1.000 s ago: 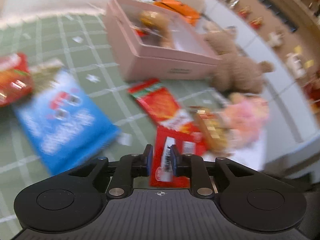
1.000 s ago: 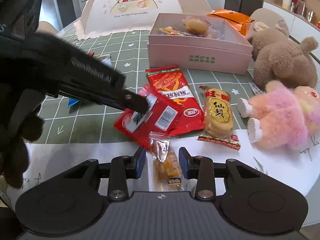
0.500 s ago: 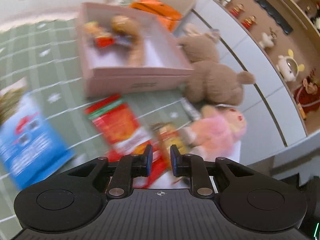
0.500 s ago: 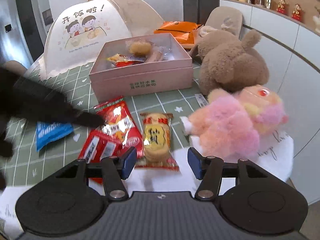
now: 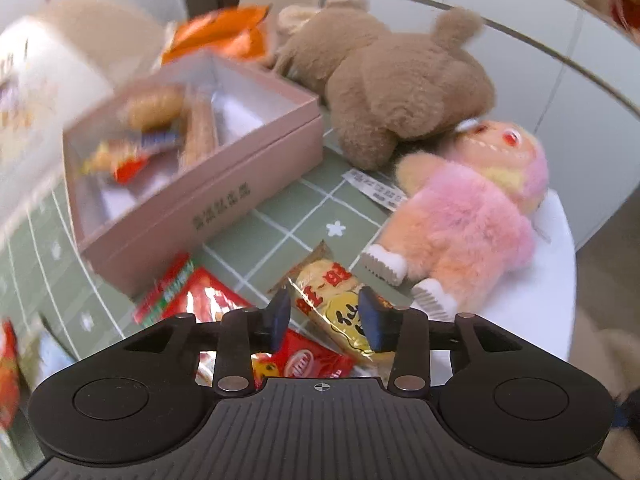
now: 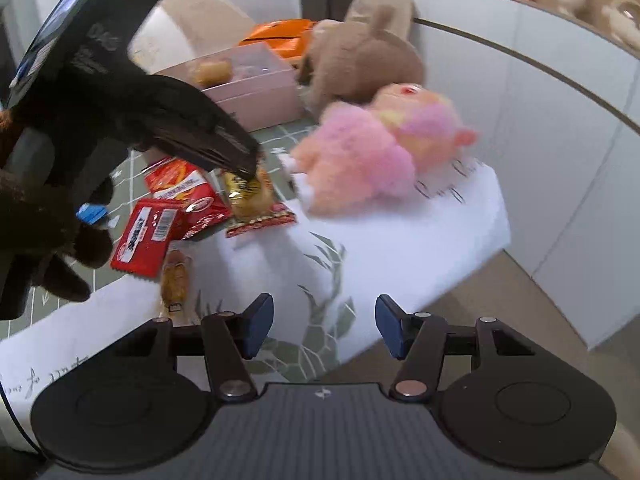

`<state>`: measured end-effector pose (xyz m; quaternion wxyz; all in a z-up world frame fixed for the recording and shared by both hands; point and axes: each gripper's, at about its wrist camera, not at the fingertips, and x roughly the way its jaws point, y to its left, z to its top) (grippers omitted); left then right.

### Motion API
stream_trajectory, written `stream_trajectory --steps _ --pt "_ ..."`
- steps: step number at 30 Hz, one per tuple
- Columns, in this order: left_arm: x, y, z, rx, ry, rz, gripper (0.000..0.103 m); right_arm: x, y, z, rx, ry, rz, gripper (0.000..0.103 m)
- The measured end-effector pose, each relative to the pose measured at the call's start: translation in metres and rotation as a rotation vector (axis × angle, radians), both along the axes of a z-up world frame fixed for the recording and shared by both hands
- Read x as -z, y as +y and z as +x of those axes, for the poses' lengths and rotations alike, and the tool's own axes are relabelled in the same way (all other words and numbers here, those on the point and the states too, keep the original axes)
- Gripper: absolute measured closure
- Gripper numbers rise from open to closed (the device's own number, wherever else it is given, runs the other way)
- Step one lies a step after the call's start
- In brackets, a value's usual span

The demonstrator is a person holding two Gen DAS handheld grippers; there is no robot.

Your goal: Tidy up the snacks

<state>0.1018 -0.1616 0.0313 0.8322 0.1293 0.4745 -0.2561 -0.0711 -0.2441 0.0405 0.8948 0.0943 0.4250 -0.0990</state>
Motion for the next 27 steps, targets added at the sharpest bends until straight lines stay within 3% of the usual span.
stream_trajectory --steps 3,5,9,12,15,20,27 --pt "0.006 0.001 0.022 -0.063 0.176 -0.102 0.056 0.002 -0.003 -0.006 0.027 -0.015 0.032 0.046" --pt "0.012 -0.005 0.029 -0.093 0.222 -0.095 0.051 0.003 -0.003 -0.009 0.042 -0.013 0.044 0.046" --pt "0.013 -0.028 0.019 -0.013 0.137 0.021 0.050 0.005 -0.003 -0.017 0.053 -0.014 0.056 0.046" --pt "0.013 -0.027 0.007 0.071 0.101 0.040 0.052 0.005 -0.004 -0.017 0.063 -0.018 0.058 0.046" --pt "0.008 0.004 -0.001 0.086 0.124 -0.060 0.059 0.003 -0.002 -0.011 0.042 -0.022 0.040 0.046" --pt "-0.022 0.079 -0.013 -0.013 0.137 -0.221 0.064 -0.003 0.015 0.009 -0.105 -0.045 0.022 0.046" --pt "-0.043 0.183 -0.027 -0.253 0.120 -0.309 0.064 -0.009 0.066 0.066 -0.321 -0.031 0.088 0.045"
